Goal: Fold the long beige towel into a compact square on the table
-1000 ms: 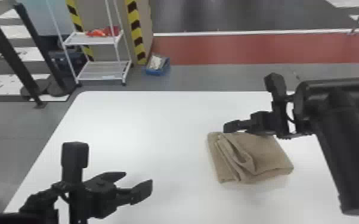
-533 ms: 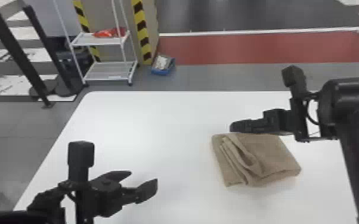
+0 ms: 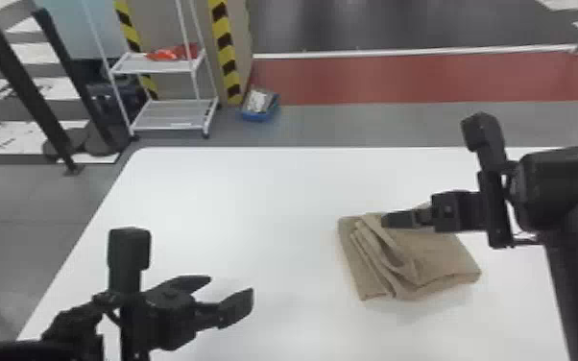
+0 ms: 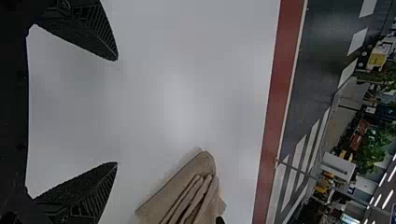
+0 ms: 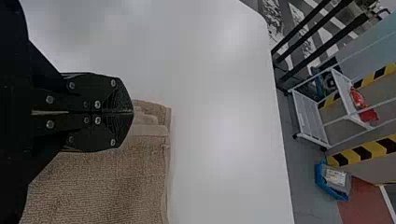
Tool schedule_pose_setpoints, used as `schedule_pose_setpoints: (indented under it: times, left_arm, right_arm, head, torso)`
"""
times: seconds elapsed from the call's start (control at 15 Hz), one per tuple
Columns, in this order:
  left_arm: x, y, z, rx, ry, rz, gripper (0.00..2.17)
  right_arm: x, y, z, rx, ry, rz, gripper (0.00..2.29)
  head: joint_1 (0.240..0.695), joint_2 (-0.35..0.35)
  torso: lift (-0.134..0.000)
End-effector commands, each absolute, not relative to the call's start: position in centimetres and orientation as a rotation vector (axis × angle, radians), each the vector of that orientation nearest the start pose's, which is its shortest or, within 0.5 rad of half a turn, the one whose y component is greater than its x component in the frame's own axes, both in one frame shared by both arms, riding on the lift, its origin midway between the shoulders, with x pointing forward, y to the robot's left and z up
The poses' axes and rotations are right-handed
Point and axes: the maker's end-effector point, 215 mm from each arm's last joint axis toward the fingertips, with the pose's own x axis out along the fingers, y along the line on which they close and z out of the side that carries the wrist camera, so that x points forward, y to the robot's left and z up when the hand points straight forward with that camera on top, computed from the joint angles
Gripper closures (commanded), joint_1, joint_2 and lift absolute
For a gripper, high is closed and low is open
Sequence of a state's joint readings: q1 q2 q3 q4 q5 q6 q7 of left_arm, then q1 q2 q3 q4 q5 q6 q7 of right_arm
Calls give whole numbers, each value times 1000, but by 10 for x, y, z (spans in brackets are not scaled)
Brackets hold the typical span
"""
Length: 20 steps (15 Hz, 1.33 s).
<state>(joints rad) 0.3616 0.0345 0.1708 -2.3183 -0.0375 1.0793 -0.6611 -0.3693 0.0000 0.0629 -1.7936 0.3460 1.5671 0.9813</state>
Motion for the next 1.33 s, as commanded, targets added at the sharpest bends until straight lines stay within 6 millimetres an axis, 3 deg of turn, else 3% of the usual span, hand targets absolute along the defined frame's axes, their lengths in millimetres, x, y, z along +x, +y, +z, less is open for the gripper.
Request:
schedule_pose_setpoints:
  times: [0.0, 0.33, 0.73, 0.93, 1.27]
  left_arm:
    - [392, 210, -415, -168, 682, -419, 80]
    - [392, 212, -416, -176, 684, -419, 80]
    - [394, 212, -416, -171, 676, -421, 80]
    - [394, 207, -415, -172, 675, -429, 80]
    - [392, 209, -417, -171, 679, -426, 80]
  right_arm:
    - [509, -114, -383, 235, 977, 594, 2250]
    - [503, -125, -375, 243, 942, 582, 2250]
    - [494, -144, -380, 264, 940, 548, 2250]
    - [487, -142, -392, 260, 969, 548, 2250]
    - [474, -117, -416, 220, 1045, 590, 2250]
  head:
    - [695, 110]
    - [695, 119]
    - [695, 96]
    - [695, 85]
    - [695, 96]
  torso:
    - [-124]
    - [-124]
    - [-124]
    - [-124]
    - [-124]
